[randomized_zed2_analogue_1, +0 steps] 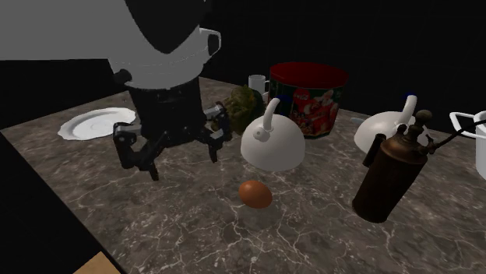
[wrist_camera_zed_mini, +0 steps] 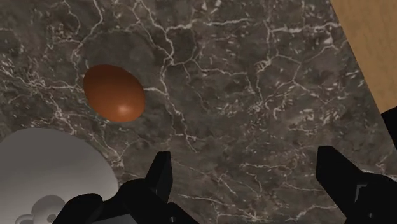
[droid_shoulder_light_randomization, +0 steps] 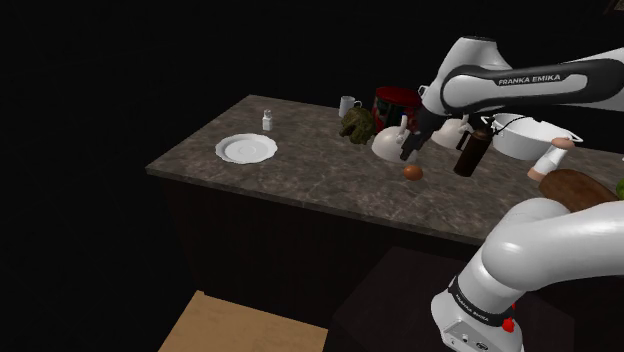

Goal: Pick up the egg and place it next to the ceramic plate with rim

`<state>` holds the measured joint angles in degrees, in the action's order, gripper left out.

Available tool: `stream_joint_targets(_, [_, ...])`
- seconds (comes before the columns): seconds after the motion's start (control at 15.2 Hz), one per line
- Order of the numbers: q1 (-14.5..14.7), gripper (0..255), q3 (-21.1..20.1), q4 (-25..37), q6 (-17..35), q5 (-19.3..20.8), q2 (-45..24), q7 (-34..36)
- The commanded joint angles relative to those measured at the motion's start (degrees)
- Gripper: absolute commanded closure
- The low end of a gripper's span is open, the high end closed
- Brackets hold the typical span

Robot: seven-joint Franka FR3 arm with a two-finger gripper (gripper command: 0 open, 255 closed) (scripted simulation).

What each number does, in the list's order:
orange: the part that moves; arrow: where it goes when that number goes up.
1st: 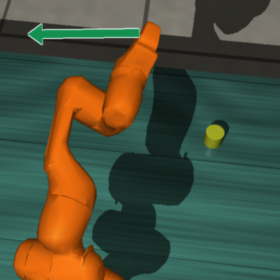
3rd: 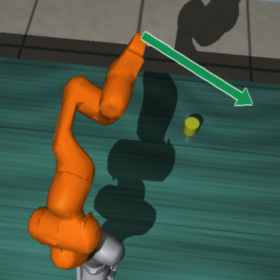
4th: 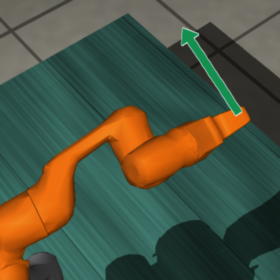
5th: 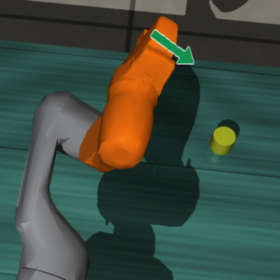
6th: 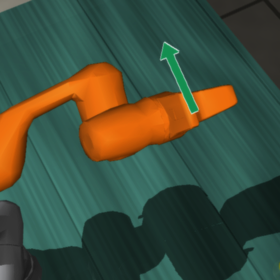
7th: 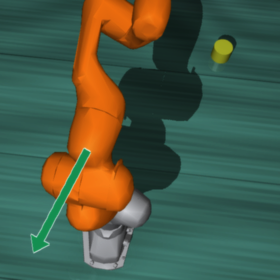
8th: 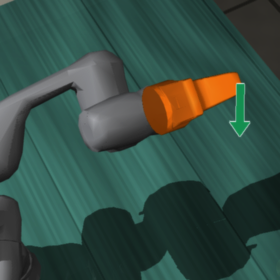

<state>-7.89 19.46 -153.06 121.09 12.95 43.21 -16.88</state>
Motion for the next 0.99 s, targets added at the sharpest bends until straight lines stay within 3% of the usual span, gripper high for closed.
stream_joint_targets(0.0, [-0.7, 0, 2.8, -0.8, 3.5, 1.6, -2.2, -2.9])
stream_joint_targets(0.33, [-1.4, 0, 10.1, -0.8, 12.2, 4.4, -9.6, -10.3])
stream_joint_targets(0.66, [0.6, 0, 18.6, 1.4, 21.0, 3.8, -19.4, -19.0])
stream_joint_targets(0.92, [2.0, 0, 20.7, 1.2, 24.8, 2.4, -22.9, -20.8])
